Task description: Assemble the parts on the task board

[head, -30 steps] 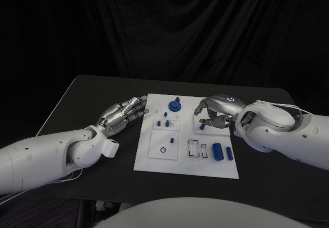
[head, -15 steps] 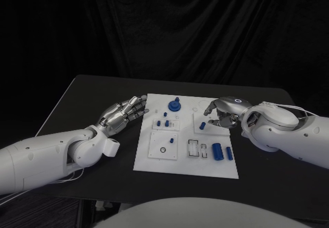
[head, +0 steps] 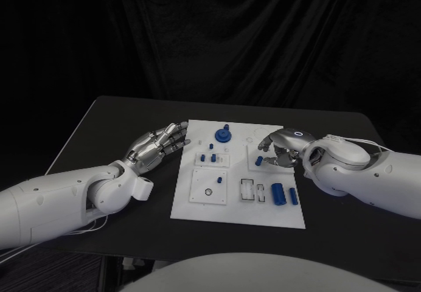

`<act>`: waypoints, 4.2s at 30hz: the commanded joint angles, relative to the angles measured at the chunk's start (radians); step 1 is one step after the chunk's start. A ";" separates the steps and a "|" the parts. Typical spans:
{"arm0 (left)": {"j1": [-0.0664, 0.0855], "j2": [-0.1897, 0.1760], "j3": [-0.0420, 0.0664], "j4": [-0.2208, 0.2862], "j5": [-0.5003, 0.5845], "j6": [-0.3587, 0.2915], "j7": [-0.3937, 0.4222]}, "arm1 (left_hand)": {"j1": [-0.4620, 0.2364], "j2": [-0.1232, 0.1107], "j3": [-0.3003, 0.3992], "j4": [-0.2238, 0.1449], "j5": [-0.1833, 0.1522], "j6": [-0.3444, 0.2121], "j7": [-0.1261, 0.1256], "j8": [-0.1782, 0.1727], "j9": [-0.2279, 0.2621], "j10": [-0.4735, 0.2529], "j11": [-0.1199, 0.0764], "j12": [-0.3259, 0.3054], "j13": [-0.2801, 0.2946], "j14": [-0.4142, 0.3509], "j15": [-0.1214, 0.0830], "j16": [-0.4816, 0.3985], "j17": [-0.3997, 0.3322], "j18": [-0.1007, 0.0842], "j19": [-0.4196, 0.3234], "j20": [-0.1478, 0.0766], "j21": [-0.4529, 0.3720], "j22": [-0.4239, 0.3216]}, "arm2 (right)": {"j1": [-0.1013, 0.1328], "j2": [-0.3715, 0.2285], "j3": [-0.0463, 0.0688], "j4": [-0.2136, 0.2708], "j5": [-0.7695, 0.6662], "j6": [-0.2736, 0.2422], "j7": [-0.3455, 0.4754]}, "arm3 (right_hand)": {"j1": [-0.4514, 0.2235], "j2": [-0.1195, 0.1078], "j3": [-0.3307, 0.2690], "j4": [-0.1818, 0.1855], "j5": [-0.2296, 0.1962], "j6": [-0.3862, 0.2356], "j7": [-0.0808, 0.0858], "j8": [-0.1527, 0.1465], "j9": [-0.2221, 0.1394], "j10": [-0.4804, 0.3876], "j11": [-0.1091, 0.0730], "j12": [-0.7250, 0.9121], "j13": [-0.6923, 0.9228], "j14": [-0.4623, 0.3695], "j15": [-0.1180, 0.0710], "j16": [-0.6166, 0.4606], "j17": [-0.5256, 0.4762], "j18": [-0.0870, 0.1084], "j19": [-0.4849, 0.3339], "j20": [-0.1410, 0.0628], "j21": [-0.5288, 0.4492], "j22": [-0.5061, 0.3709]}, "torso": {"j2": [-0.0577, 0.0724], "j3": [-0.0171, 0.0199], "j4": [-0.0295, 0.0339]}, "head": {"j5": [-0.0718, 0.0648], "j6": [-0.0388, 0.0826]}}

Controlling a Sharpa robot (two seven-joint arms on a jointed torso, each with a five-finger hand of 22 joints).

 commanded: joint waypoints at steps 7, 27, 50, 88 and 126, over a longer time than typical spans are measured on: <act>-0.002 0.003 0.001 0.001 0.008 0.014 0.053 | 0.012 0.000 0.007 0.000 0.011 0.001 -0.004 0.004 0.001 -0.002 0.005 0.002 0.000 0.002 0.007 0.004 0.001 0.011 0.002 0.005 0.005 0.001 | -0.027 0.030 0.001 -0.029 -0.012 -0.024 0.032 | 0.012 -0.009 0.010 0.010 0.002 0.009 0.003 0.003 -0.013 0.068 -0.005 -0.028 -0.019 0.013 -0.007 0.002 -0.004 -0.017 0.018 -0.004 0.014 0.058 | -0.002 -0.0014 -0.0006 | 0.002 0.000; -0.003 0.006 0.001 -0.001 0.008 0.018 0.048 | 0.017 0.001 0.012 0.000 0.016 0.002 -0.004 0.004 0.001 -0.003 0.005 0.003 0.001 0.002 0.008 0.004 0.002 0.011 0.002 0.006 0.005 0.000 | -0.044 0.036 0.001 -0.032 -0.012 -0.069 0.052 | 0.063 0.008 0.057 -0.009 0.012 0.199 -0.040 0.095 0.026 0.238 -0.045 -0.065 -0.035 0.066 -0.041 0.036 0.035 -0.028 0.064 -0.033 0.092 0.077 | -0.002 -0.0012 0.0003 | 0.003 0.000; -0.005 0.008 0.001 0.001 0.008 0.011 0.041 | 0.025 0.002 0.021 0.000 0.022 0.008 -0.003 0.006 0.002 -0.003 0.006 0.004 0.001 0.002 0.008 0.005 0.002 0.010 0.002 0.006 0.005 -0.001 | 0.038 -0.053 0.002 0.193 -0.061 -0.080 0.032 | 0.089 0.010 0.076 -0.055 0.000 0.222 -0.044 0.112 0.065 0.274 -0.052 -0.079 -0.027 0.068 -0.050 0.014 0.023 -0.031 0.059 -0.047 0.110 0.078 | -0.005 -0.0038 0.0022 | 0.010 0.000; -0.014 0.018 0.001 -0.013 0.008 0.023 0.040 | 0.029 0.002 0.028 0.001 0.026 0.008 -0.001 0.007 0.002 -0.003 0.008 0.003 0.001 0.001 0.008 0.004 0.001 0.010 0.002 0.006 0.005 -0.003 | -0.074 0.165 -0.001 0.131 -0.106 -0.003 0.119 | 0.077 0.008 0.064 -0.052 -0.023 0.217 -0.049 0.116 0.096 0.291 -0.058 -0.093 -0.020 0.065 -0.053 0.002 0.017 -0.028 0.049 -0.049 0.101 0.074 | 0.000 -0.0024 0.0017 | 0.027 0.000; -0.020 0.022 0.001 -0.017 0.008 0.025 0.035 | 0.040 0.001 0.043 -0.001 0.038 0.006 -0.001 0.008 0.002 -0.004 0.008 0.001 0.001 0.002 0.009 0.006 0.002 0.010 0.004 0.007 0.006 -0.002 | -0.098 0.242 -0.001 0.063 -0.245 0.040 0.055 | 0.071 0.006 0.041 -0.064 -0.029 0.251 -0.061 0.138 0.143 0.309 -0.070 -0.068 0.019 0.051 -0.060 -0.017 0.007 -0.025 0.033 -0.053 0.082 0.070 | -0.002 -0.0017 -0.0002 | 0.027 0.000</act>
